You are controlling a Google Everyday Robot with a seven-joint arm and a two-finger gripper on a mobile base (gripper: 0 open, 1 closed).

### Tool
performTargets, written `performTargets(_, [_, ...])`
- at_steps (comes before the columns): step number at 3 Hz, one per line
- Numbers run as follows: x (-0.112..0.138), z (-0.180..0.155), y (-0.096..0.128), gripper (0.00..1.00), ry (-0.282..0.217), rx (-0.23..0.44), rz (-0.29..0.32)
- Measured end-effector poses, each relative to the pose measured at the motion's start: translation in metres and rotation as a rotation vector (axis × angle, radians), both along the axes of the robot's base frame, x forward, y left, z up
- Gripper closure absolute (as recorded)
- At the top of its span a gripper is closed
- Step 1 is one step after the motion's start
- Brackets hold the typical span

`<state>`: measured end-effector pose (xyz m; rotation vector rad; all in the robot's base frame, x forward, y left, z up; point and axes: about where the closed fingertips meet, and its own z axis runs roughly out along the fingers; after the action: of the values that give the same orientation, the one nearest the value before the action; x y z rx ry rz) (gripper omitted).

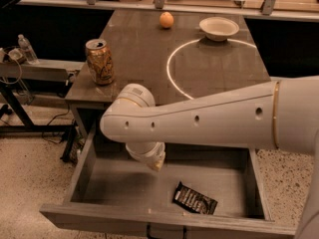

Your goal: Pick rxbar chocolate from top drawer and place on counter

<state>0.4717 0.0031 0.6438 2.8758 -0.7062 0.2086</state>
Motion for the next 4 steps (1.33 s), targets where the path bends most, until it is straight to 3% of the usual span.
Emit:
performTargets(2, [0.012,-0.018,-0.043,0.13,0.018,0.02,-0.123])
performTargets(3, [0.005,-0.015,-0.063,0.0,-0.001,0.043,-0.211])
performTargets(4, [-0.004,-0.008,-0.083,0.0,-0.028,0.066,-0.3])
